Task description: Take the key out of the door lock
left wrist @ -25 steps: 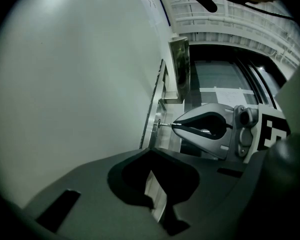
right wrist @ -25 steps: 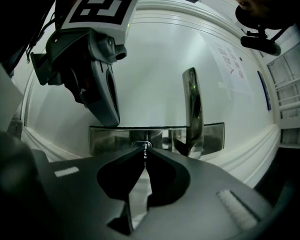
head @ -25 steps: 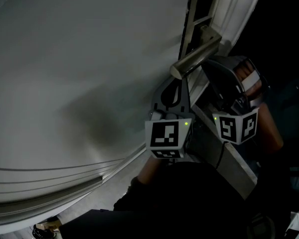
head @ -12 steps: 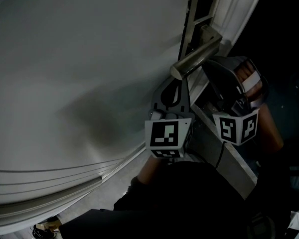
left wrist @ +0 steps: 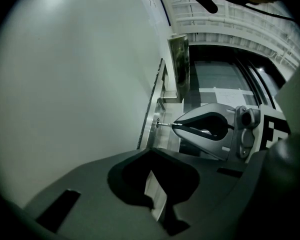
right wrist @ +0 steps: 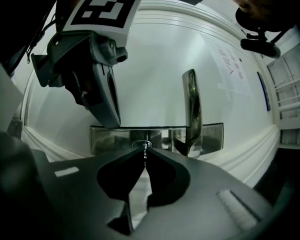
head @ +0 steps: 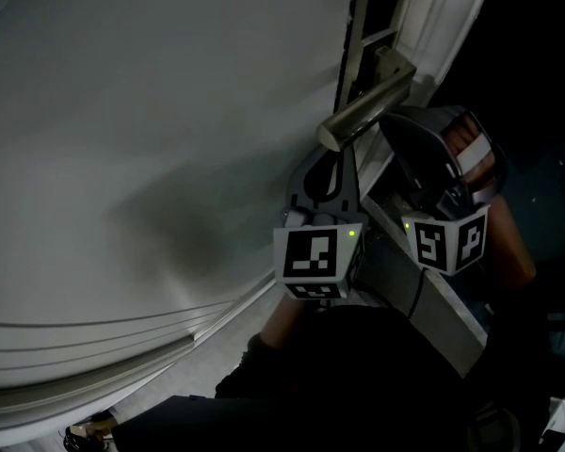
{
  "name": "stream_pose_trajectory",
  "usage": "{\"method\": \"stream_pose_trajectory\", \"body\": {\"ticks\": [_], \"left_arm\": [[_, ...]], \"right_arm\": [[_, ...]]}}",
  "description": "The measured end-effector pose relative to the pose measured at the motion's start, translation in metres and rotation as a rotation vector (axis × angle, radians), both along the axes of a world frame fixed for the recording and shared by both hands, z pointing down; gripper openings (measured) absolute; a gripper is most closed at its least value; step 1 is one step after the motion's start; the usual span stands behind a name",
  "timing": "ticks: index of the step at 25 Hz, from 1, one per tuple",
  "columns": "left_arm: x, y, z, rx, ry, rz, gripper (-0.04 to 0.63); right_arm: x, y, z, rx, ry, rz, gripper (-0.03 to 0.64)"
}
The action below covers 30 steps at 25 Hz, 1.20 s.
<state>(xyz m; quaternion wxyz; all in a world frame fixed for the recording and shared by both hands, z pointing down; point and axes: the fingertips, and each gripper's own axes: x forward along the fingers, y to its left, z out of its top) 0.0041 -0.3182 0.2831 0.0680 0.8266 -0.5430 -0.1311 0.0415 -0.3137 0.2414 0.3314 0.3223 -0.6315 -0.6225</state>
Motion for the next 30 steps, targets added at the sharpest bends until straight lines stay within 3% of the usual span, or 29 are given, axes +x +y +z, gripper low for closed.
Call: {"method": "stream_pose_trajectory", "body": {"ticks": [15, 30], "left_arm": [[0.0017, -0.0017, 0.0003, -0.007, 0.020, 0.004, 0.000], [0.0007, -0.0022, 0.0008, 0.000, -0.004, 0.005, 0.000]], "right_arm": [[-0.0001, 0.0000, 0.0003, 0.007, 0.006, -0.001, 0.012], [0.0004, 0.0015, 0.0000, 0.010, 0.006, 0.001, 0.012]]}}
